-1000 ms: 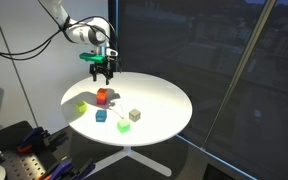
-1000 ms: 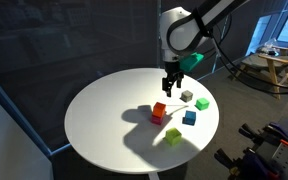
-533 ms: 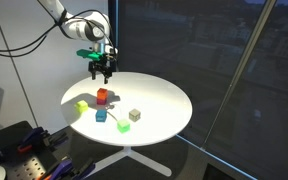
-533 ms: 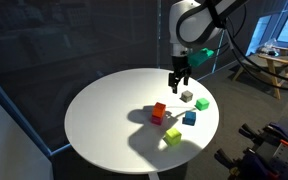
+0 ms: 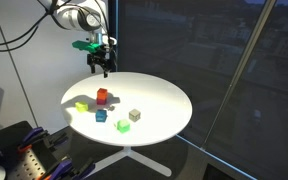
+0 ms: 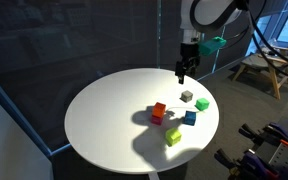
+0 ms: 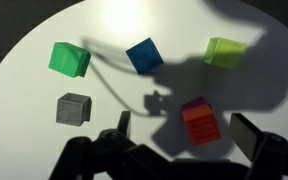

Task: Pick up the orange block and put it on the pink block

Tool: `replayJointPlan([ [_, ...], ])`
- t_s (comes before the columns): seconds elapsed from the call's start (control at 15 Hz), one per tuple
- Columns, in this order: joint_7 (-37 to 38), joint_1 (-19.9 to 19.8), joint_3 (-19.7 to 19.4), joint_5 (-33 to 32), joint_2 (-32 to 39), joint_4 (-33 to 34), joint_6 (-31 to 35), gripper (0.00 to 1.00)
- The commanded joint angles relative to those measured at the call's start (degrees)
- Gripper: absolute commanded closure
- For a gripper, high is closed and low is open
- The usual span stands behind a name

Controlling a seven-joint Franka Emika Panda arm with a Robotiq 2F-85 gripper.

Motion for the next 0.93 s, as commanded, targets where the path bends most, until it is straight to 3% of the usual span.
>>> replayJointPlan([
  [0.0,0.9,-0.9,0.0,0.9,-5.7,-4.2,0.4,0.0],
  [0.67,1.1,-2.0,-0.3,1.0,-13.3,-10.1,0.4,0.0],
  [0.87,0.5,-2.0,0.0,0.1,-11.5,-8.7,-0.1,0.0],
])
